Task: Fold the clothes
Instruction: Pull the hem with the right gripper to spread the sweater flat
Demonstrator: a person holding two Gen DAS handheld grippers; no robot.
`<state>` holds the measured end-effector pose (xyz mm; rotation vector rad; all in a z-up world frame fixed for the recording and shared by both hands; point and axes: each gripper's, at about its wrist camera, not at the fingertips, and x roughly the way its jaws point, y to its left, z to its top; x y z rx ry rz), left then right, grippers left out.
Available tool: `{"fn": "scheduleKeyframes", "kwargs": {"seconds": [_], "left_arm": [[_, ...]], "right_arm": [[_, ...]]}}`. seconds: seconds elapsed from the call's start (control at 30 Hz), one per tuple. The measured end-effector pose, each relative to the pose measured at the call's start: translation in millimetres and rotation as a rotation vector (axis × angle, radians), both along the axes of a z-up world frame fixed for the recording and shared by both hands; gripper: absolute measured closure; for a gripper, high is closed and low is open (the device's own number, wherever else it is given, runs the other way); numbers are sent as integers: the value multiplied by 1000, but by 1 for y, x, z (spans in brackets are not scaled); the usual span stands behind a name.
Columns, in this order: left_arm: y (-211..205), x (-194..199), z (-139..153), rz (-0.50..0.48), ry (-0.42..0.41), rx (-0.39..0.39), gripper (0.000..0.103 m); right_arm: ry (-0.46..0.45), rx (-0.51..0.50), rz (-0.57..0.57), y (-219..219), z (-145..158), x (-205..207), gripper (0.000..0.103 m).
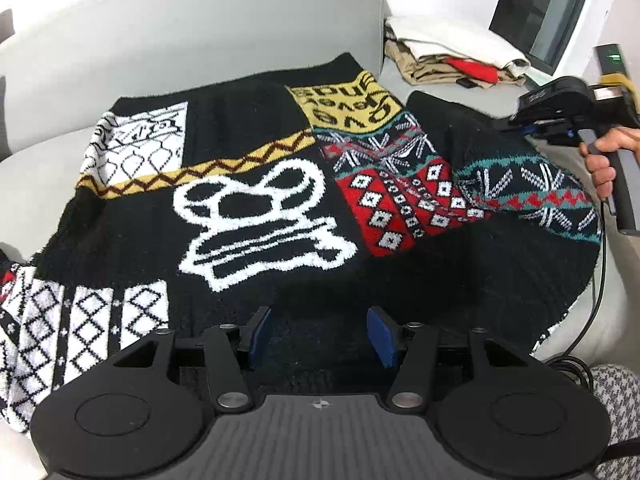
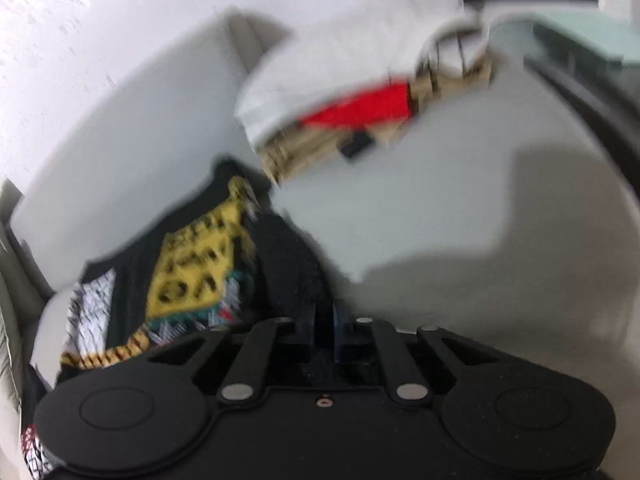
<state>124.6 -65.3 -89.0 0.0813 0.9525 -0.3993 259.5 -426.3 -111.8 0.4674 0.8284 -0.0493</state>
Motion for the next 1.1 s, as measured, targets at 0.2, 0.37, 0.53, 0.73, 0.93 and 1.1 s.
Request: {"fn": "scheduleKeyframes", "kwargs": {"seconds": [0.2,0.37,0.53,0.73,0.93,1.1], "left_arm": [[10,-10,14,8,-45,-27,50],[15,-14,12,23,-3,-63,50],[26,-29,16,32,-6,-58,48],[65,-56,33,91,-60,-50,46],[119,-75,24,244,-28,-37,37],[155,-71,-6,414,115,-94,38]], "right_arm": [[-354,13,-338,-35,72,-92,96],[-108,73,-597,-96,39,-116,66],[-55,148,-576,-90,33,-156,60],[-89,275,-393,-28,66,-194,42],[-56,311,-141,49,69,-212,35],[64,267,18,111,31,-219,35]]}}
